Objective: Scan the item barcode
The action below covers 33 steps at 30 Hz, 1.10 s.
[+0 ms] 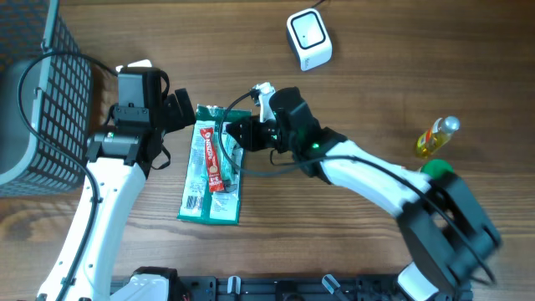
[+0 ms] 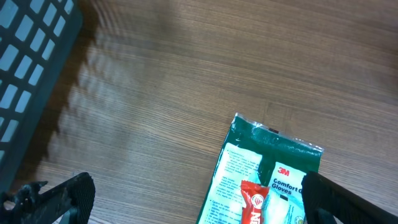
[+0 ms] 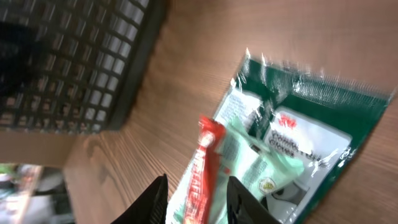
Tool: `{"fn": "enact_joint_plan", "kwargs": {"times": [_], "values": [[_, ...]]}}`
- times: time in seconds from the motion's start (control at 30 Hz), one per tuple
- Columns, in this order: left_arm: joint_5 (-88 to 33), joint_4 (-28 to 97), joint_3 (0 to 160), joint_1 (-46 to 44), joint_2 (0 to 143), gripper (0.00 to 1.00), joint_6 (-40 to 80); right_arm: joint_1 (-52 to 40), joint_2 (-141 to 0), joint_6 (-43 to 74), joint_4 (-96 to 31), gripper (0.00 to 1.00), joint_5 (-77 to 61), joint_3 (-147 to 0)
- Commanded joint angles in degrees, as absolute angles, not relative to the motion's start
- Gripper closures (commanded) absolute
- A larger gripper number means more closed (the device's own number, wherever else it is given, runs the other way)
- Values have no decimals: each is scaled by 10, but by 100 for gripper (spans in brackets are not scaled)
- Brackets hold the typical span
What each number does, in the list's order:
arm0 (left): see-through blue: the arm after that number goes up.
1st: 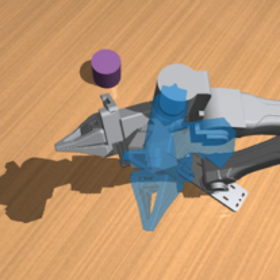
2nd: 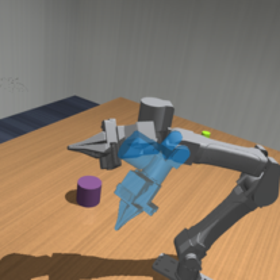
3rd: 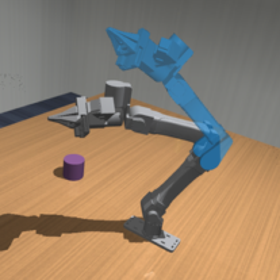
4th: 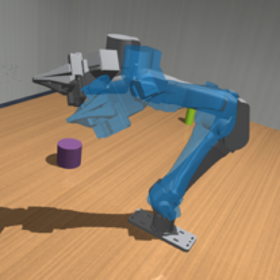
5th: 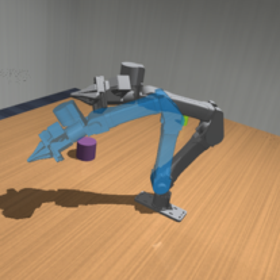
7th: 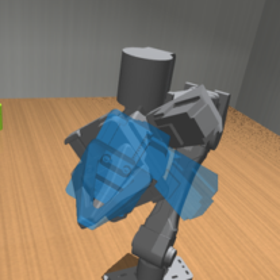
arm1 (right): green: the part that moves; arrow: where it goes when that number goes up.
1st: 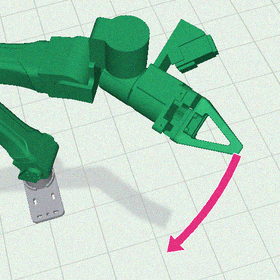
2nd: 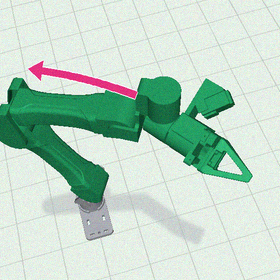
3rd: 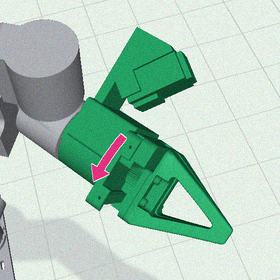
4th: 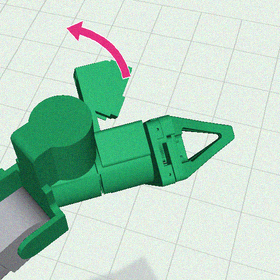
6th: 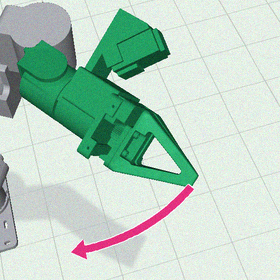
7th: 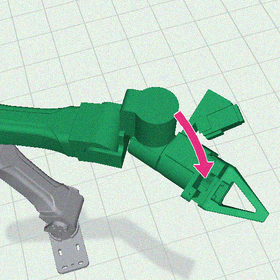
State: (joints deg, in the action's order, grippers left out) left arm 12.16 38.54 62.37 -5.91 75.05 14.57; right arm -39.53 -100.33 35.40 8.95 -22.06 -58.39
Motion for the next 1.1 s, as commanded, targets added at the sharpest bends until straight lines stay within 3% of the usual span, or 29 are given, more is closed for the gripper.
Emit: {"fn": "enact_joint_plan", "kwargs": {"times": [0.0, 0.07, 0.17, 0.27, 0.6, 0.83, 1.07], "values": [[125, 383, 630, -57, 749, 0, 155, -443, -967, 265, 45, 69, -116, -585], [125, 383, 630, -57, 749, 0, 155, -484, -972, 252, 24, 68, -67, -585], [125, 383, 630, -57, 749, 0, 155, -547, -982, 242, -1, 58, 10, -585], [125, 383, 630, -57, 749, 0, 155, -583, -998, 295, -31, 57, 60, -585], [125, 383, 630, -57, 749, 0, 155, -591, -1035, 412, -52, 49, 8, -585], [125, 383, 630, -57, 749, 0, 155, -581, -1084, 451, -27, 50, -68, -585], [125, 383, 630, -57, 749, 0, 155, -554, -1086, 470, -2, 61, -126, -585]]}}
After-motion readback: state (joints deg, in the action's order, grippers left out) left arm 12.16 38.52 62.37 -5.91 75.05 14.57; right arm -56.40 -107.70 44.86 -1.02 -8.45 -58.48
